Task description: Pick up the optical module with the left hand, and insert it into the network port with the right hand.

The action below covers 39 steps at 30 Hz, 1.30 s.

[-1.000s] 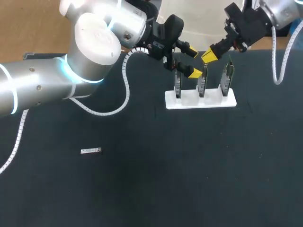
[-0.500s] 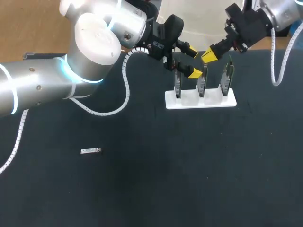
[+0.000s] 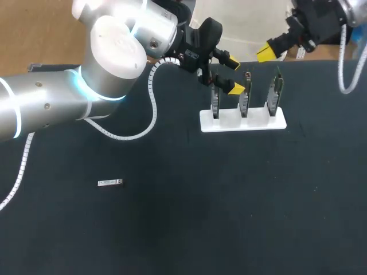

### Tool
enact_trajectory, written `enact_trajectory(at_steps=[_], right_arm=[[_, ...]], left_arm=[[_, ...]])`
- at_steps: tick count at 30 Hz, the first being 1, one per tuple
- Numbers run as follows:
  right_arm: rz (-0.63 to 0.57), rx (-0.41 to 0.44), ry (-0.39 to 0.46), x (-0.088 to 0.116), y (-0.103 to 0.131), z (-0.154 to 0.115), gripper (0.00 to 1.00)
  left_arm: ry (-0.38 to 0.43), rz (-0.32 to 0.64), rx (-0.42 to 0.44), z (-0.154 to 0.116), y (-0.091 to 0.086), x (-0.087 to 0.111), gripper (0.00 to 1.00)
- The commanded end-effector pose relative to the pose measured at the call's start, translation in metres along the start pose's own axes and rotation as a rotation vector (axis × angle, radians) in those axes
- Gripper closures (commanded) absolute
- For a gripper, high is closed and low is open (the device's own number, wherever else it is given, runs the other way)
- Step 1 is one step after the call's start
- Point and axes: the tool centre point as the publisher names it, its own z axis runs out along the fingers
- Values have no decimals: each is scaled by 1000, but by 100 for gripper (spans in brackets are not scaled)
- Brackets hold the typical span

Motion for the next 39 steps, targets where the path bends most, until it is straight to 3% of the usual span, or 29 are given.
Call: enact_trajectory(at_steps=[1, 6, 15, 28, 39], right_arm=[[-1, -29, -8, 9, 5, -18, 100], [10, -68, -2, 24, 5, -33, 100], [24, -36, 19, 39, 7, -50, 100], [73, -24, 56, 58, 13, -53, 100], [93, 8, 72, 63, 15, -52, 100]], left_arm=[[2, -1, -5, 0, -2, 0, 0], [2, -1, -5, 0, -2, 0, 0], [2, -1, -5, 0, -2, 0, 0], [2, -1, -5, 0, -2, 0, 0], [2, -1, -5, 0, -2, 0, 0]])
